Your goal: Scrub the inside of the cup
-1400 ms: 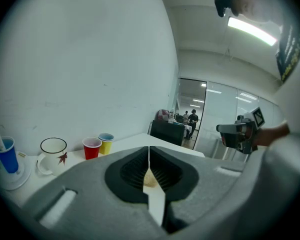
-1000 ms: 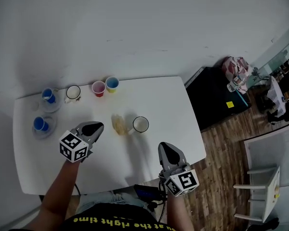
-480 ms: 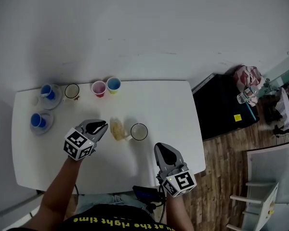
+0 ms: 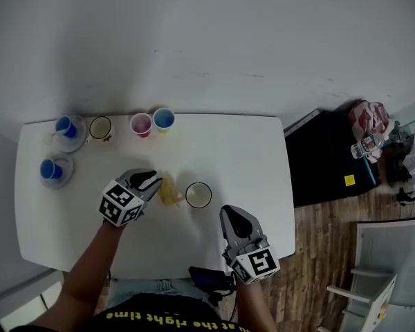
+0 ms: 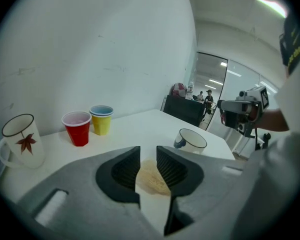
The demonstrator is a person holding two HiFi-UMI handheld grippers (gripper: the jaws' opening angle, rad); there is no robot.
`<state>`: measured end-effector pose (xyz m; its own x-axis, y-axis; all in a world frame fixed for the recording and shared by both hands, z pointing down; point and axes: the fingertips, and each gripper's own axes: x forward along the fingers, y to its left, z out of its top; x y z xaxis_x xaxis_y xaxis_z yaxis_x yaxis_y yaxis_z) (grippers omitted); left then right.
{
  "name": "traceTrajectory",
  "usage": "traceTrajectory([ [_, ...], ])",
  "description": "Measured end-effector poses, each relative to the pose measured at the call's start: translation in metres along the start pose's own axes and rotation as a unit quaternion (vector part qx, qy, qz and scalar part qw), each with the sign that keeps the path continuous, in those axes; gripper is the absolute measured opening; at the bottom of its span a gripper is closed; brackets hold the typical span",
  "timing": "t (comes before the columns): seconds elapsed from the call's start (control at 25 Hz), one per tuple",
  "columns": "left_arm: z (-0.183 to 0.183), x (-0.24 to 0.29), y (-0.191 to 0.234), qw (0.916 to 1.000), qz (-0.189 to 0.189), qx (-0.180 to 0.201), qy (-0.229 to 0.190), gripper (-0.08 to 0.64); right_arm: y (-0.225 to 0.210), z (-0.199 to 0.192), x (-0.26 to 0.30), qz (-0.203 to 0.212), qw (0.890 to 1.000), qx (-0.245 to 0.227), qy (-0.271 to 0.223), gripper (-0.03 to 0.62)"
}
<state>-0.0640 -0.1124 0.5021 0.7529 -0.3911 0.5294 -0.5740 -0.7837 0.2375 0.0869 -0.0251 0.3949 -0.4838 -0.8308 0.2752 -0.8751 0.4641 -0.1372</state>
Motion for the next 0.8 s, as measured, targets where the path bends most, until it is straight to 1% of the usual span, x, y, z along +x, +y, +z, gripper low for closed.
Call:
traceTrajectory([
  [0.12, -0.005, 0.01, 0.003, 0.9999, 0.0, -0.011, 0.01, 0.108, -0.006, -0.002, 0.004, 0.005, 1.0, 0.011, 0.0, 0.018],
  [0.28, -0.01, 0.022, 0.004, 0.9994, -0.002, -0.027, 0.019, 0.126, -0.013, -0.006, 0.006, 0.014, 1.0, 0.013, 0.003, 0.018],
  [0.48, -0.017, 0.039, 0.002, 0.998, -0.008, -0.048, 0.041, 0.172, -0.021, -0.011, 0.009, 0.017, 1.0, 0.02, 0.006, 0.017],
  [0.6, -0.022, 0.047, 0.003, 0.9967, -0.005, -0.061, 0.054, 0.19, -0.022, -0.012, 0.01, 0.022, 0.999, 0.026, 0.004, 0.017],
  [0.68, -0.024, 0.051, 0.007, 0.9958, 0.0, -0.074, 0.054, 0.193, -0.024, -0.014, 0.01, 0.023, 0.999, 0.025, 0.007, 0.017],
  [0.8, -0.026, 0.055, 0.011, 0.9932, 0.001, -0.104, 0.052, 0.193, -0.028, -0.017, 0.01, 0.022, 0.999, 0.028, 0.011, 0.017],
])
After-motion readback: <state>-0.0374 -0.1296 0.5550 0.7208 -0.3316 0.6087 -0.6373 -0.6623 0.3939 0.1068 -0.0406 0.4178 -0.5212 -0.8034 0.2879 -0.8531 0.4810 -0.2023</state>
